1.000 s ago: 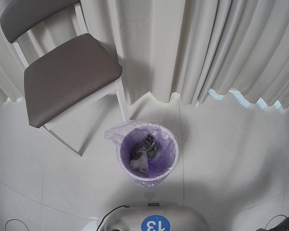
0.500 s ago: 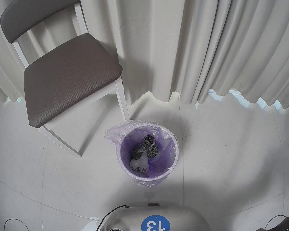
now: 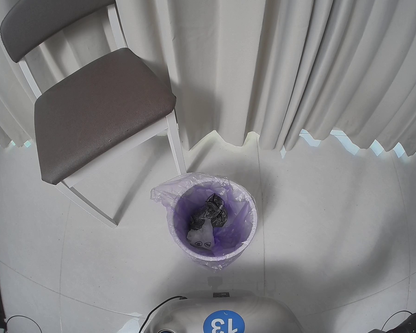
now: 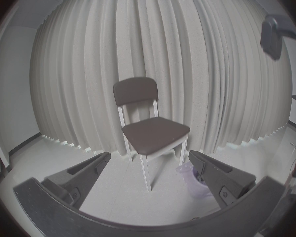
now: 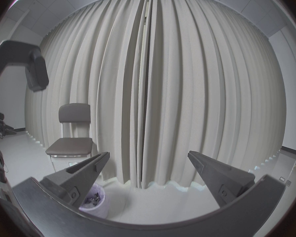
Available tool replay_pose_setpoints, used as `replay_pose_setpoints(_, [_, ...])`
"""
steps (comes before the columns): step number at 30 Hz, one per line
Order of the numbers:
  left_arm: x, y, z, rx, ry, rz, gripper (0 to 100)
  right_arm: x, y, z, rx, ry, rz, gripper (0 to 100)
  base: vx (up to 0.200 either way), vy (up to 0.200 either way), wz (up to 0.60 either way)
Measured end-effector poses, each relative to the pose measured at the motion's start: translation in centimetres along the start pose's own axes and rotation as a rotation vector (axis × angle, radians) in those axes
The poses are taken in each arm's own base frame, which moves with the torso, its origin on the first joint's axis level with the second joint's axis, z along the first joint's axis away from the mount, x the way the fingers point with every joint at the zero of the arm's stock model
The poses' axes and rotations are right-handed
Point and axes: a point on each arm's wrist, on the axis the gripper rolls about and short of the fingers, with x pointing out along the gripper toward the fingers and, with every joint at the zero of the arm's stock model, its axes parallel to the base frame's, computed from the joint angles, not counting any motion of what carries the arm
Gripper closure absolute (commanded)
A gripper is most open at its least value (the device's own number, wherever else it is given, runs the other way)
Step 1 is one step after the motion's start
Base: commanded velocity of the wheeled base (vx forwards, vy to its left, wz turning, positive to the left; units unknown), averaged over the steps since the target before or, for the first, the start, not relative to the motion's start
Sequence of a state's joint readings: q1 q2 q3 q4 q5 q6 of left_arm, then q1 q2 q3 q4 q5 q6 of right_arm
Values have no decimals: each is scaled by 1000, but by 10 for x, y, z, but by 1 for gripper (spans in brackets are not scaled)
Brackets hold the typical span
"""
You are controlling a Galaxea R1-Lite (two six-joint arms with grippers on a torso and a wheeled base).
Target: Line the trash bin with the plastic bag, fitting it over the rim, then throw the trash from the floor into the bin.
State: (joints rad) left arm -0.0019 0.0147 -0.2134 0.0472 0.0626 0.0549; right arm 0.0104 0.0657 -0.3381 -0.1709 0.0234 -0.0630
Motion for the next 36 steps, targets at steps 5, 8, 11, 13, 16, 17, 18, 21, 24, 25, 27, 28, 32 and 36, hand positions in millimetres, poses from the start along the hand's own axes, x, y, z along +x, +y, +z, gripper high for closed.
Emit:
replay_pose_setpoints(5, [11, -3, -35, -53, 76, -16, 0, 6, 3, -31, -1, 78, 45, 0, 0, 0, 0])
replay_pose_setpoints(8, [12, -4, -44, -75, 114, -50, 0, 7, 4, -40, -3, 104, 63, 0, 0, 0, 0])
replay_pose_setpoints(11, [12, -5, -49, -66, 145, -58, 0, 7, 4, -44, -5, 116, 67, 0, 0, 0, 0])
replay_pose_setpoints(13, [12, -5, -49, -61, 146, -60, 0, 7, 4, -46, -5, 122, 68, 0, 0, 0, 0])
replay_pose_setpoints(16, [12, -5, -50, -56, 147, -60, 0, 6, 4, -52, -3, 144, 69, 0, 0, 0, 0])
replay_pose_setpoints(17, [12, -5, -50, -55, 149, -60, 0, 6, 4, -54, -3, 151, 70, 0, 0, 0, 0])
replay_pose_setpoints(18, [12, -5, -50, -55, 148, -60, 0, 6, 5, -57, -2, 161, 72, 0, 0, 0, 0])
replay_pose_setpoints(21, [12, -5, -50, -53, 149, -61, 0, 4, 6, -69, 0, 202, 77, 0, 0, 0, 0])
replay_pose_setpoints(24, [12, -5, -50, -52, 149, -61, 0, 1, 7, -82, 4, 247, 91, 0, 0, 0, 0])
replay_pose_setpoints(25, [12, -5, -50, -52, 149, -61, 0, 0, 7, -84, 5, 257, 95, 0, 0, 0, 0])
replay_pose_setpoints(27, [12, -5, -50, -52, 149, -61, 0, -3, 8, -91, 8, 300, 101, 0, 0, 0, 0])
replay_pose_setpoints(28, [12, -5, -50, -52, 149, -60, 0, -4, 8, -95, 10, 328, 104, 0, 0, 0, 0])
replay_pose_setpoints(32, [12, -5, -50, -52, 149, -59, 0, -7, 9, -100, 17, 365, 107, 0, 0, 0, 0])
replay_pose_setpoints(36, [12, -5, -50, -50, 149, -64, 0, -8, 8, -101, 14, 368, 92, 0, 0, 0, 0])
